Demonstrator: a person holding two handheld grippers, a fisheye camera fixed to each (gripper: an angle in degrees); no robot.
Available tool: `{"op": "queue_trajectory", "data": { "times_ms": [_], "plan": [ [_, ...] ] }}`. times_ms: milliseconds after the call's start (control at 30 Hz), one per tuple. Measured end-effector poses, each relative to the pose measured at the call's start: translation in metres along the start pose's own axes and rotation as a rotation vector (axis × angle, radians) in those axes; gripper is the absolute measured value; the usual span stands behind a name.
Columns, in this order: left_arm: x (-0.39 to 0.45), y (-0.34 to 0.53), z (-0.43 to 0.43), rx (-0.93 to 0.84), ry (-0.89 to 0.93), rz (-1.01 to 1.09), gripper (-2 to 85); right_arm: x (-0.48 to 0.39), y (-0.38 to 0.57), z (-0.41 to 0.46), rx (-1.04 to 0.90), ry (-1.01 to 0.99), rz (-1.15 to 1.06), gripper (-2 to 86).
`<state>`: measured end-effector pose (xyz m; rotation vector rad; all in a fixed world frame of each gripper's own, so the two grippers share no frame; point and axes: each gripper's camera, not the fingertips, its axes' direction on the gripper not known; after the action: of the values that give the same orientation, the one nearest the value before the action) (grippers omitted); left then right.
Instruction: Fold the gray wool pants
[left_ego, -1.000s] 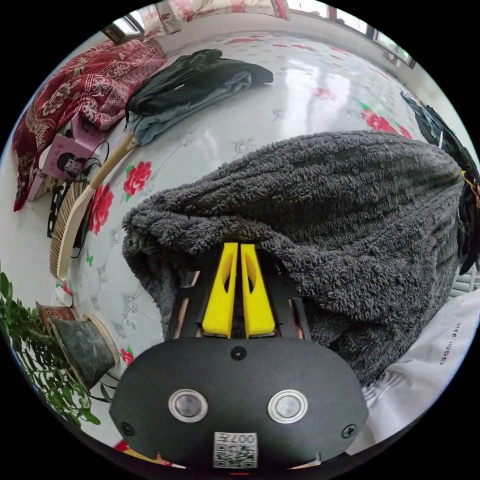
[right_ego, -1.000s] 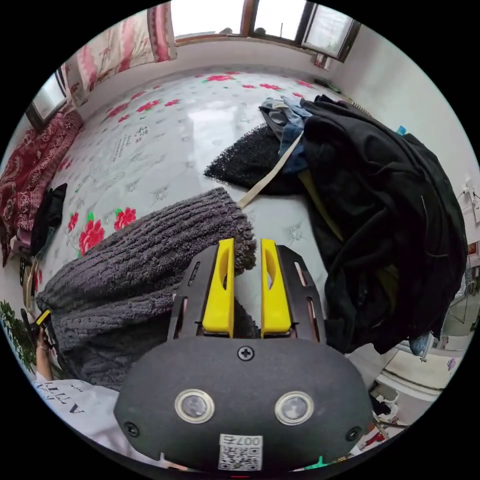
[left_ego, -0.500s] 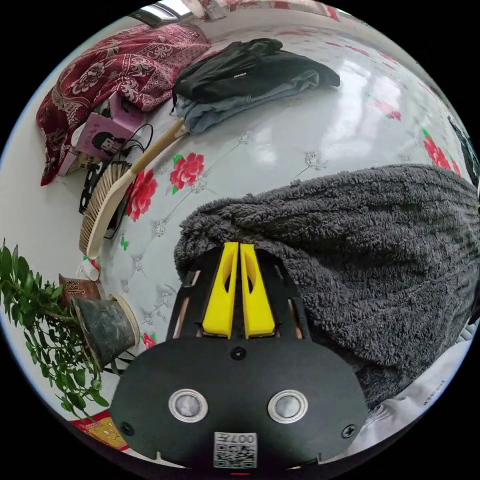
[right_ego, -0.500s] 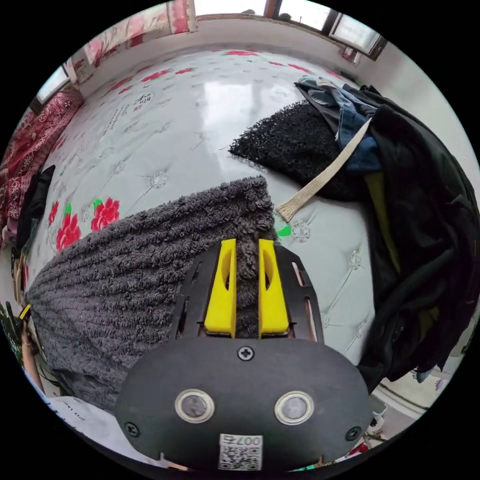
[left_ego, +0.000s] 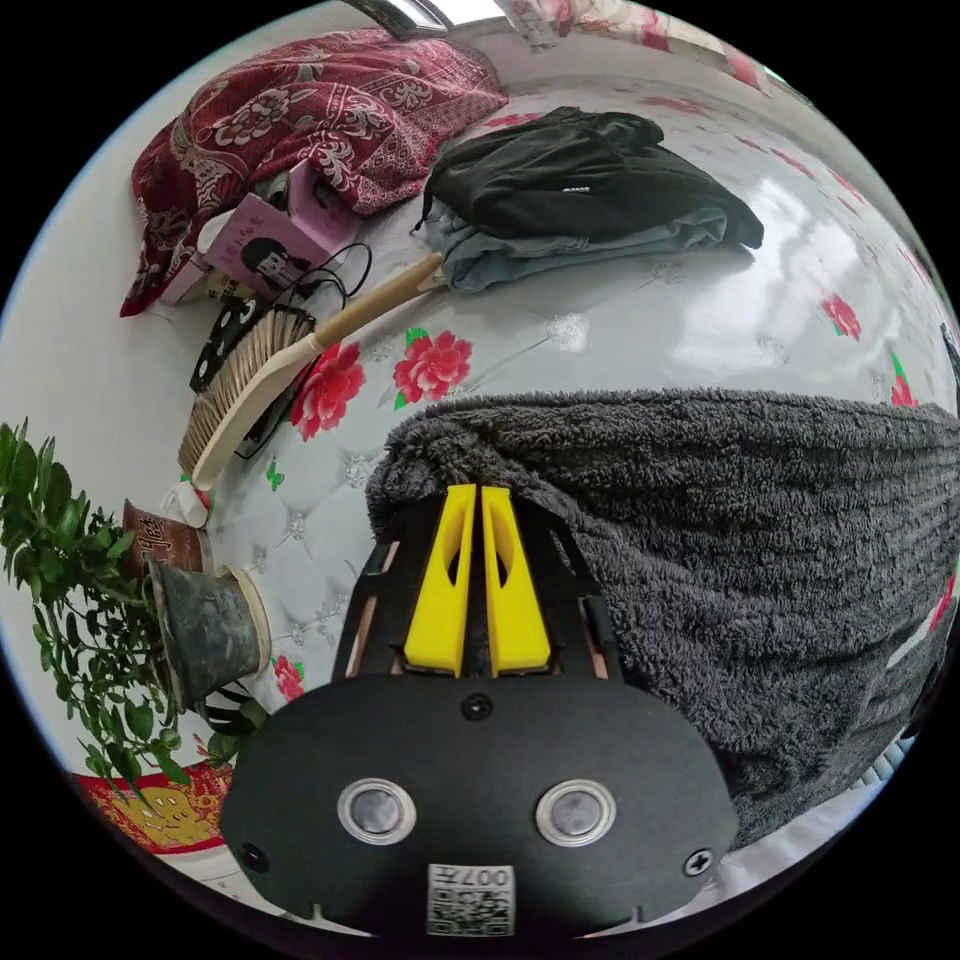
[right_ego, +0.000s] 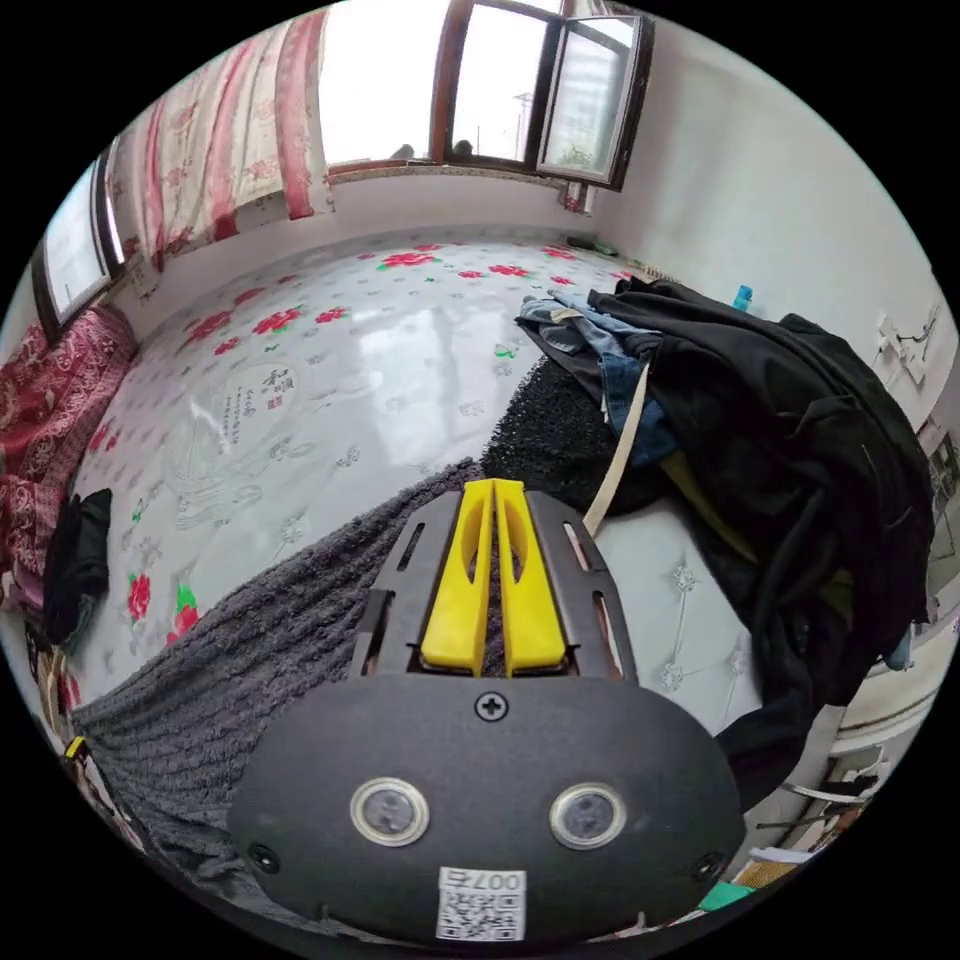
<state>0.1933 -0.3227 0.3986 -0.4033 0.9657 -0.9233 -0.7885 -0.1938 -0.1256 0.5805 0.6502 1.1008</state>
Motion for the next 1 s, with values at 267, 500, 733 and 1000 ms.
{"op": "queue_trajectory", "data": {
  "times_ms": [267,500,733,1000],
  "plan": [
    [-0.015,0.140,-0.038,0.023,0.011,-0.020,4.5,-0.065,0.179,-0.093,-0.194,-0.428,-0.480,3.9],
    [-0.036,0.262,-0.021,-0.099,0.081,-0.111,4.9,-0.108,0.303,-0.123,-0.367,-0.460,-0.732,4.7],
    [-0.035,0.331,0.002,-0.064,0.082,-0.130,0.9,-0.133,0.347,-0.110,-0.395,-0.400,-0.902,5.3],
    [-0.037,0.351,0.001,-0.038,0.073,-0.143,0.1,0.003,0.297,-0.117,-0.333,-0.362,-0.461,8.1]
  ]
}}
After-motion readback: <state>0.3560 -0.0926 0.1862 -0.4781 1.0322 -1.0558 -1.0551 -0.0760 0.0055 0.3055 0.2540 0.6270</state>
